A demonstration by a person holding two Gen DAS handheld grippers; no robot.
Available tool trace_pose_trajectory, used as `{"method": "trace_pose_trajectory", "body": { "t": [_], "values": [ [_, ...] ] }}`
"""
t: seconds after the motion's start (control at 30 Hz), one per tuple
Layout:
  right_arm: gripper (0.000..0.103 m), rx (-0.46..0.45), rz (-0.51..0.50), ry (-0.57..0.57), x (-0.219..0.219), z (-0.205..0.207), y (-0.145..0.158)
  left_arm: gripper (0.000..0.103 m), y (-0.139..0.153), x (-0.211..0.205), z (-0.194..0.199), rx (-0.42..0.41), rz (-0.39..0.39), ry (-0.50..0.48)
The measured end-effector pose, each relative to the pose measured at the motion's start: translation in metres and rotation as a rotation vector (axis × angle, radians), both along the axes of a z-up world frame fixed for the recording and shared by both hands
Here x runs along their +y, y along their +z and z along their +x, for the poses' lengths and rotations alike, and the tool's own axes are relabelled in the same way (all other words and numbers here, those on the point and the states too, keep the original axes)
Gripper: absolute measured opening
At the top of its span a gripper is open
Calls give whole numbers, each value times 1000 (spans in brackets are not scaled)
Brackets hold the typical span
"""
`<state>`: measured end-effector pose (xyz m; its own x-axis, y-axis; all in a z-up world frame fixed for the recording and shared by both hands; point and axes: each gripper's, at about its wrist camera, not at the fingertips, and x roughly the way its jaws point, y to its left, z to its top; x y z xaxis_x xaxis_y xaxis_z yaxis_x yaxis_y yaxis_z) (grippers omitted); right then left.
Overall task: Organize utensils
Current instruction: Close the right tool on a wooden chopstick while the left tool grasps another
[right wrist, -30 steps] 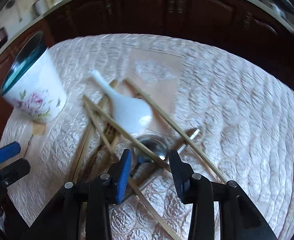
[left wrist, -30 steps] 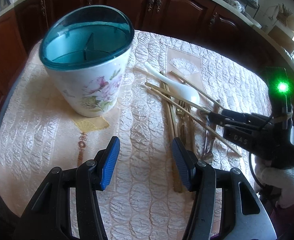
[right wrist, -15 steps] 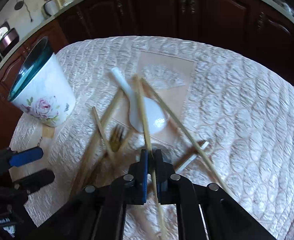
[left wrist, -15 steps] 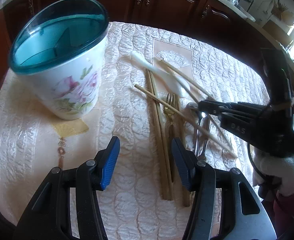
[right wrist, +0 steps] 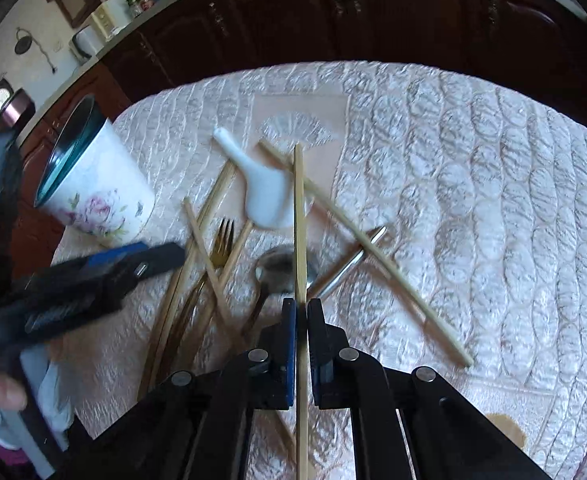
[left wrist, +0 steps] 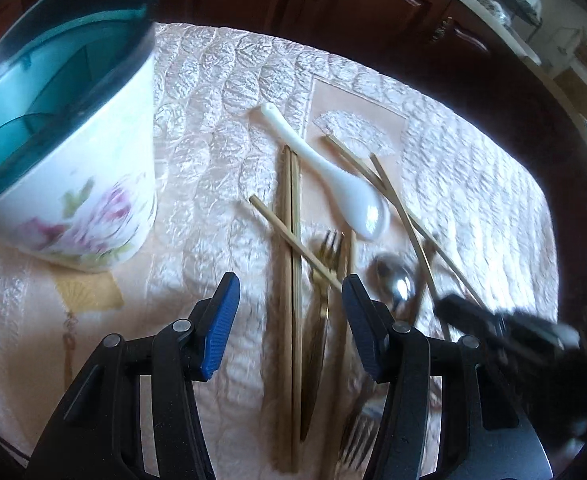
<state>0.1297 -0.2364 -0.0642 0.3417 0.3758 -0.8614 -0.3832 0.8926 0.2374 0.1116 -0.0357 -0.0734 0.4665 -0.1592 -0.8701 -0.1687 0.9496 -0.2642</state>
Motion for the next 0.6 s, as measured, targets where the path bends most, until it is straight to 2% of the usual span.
{"method": "trace_pose_trajectory", "body": {
  "t": [0.1,0.2,0.27,0.3,0.5,0.53,0.6],
  "values": [
    [6,4,-28,23,4,-1,-1,53,-8,-1,10,25,12,20],
    [12,-15,-19,6,2,6,3,53,-13,-2,18,29,27,41],
    [27,-16,-3,-7,1,15,5,53,-13,-3,21,30,30,51],
    [28,-14,-1,-9,2,20,5,53,-13,-3,24,30,31,54],
    [28,30,45,-19,7,46,-4,53,-17,-6,38,37,37,69],
    [23,36,57,-17,7,51,-6,51,-17,-6,41,34,38,69],
    [14,48,58,-15,12,59,-13,31,-17,-7,45,27,43,63]
  ]
}}
